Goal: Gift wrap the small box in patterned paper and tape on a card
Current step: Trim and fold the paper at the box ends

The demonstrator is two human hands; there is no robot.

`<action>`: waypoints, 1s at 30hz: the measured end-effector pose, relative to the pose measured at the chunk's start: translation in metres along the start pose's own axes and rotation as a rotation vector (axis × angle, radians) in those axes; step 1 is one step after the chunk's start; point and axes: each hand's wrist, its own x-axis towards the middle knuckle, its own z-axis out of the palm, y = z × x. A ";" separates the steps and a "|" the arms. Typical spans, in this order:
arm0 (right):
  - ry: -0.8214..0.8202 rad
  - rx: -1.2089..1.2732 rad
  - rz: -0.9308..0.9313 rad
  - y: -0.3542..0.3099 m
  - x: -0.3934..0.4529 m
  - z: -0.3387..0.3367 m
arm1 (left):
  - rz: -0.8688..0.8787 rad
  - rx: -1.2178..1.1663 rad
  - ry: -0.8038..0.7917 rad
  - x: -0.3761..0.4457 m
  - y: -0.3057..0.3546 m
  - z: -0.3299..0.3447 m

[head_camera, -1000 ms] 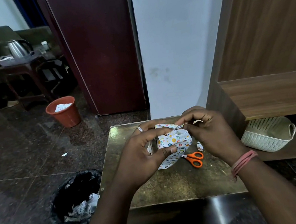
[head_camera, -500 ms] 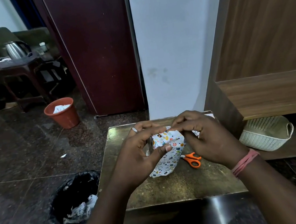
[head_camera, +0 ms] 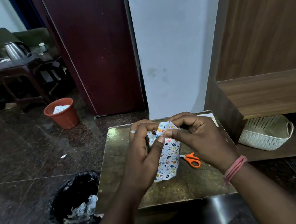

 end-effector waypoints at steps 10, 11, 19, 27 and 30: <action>0.045 0.081 0.015 -0.004 -0.004 0.013 | 0.003 -0.040 0.114 -0.001 0.000 0.008; 0.052 0.090 0.023 -0.003 -0.005 0.014 | 0.008 -0.058 0.139 -0.002 0.001 0.009; 0.068 0.255 0.161 -0.012 -0.008 0.032 | 0.122 0.105 0.291 -0.002 0.018 0.010; 0.020 0.271 0.147 -0.012 -0.015 0.039 | 0.109 -0.034 0.293 -0.002 0.019 0.013; 0.058 0.234 0.109 -0.012 -0.016 0.041 | 0.040 -0.076 0.285 -0.003 0.016 0.015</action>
